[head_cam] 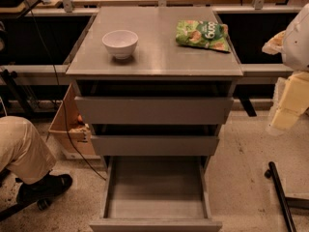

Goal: Close bottom drawer

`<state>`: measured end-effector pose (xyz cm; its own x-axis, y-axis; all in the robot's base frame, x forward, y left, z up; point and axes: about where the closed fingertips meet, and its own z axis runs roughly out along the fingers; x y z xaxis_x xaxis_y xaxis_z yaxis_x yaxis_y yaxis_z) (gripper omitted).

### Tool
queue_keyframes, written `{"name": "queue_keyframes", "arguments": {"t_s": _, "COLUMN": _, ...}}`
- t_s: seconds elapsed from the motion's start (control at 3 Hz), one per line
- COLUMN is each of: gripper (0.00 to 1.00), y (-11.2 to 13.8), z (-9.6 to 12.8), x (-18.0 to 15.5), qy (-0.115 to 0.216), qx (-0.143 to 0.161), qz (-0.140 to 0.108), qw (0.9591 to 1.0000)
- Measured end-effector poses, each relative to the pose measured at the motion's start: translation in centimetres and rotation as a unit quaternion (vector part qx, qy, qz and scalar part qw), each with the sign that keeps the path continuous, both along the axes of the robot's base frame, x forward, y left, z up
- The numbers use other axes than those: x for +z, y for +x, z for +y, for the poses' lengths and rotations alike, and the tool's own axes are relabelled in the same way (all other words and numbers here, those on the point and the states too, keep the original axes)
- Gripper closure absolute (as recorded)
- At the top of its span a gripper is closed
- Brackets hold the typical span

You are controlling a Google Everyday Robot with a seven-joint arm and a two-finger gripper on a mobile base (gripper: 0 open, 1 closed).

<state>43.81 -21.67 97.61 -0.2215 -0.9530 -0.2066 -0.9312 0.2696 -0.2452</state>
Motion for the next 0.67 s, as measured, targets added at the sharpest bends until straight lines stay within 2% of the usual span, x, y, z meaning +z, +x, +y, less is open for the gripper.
{"name": "queue_keyframes", "arguments": {"t_s": 0.33, "gripper": 0.00, "y": 0.0, "z": 0.0, "x": 0.0, "qy": 0.000, "qx": 0.000, "qz": 0.000, "qw": 1.0000}}
{"name": "queue_keyframes", "arguments": {"t_s": 0.67, "gripper": 0.00, "y": 0.1, "z": 0.9, "x": -2.9, "qy": 0.020, "qx": 0.000, "qz": 0.017, "qw": 0.9997}}
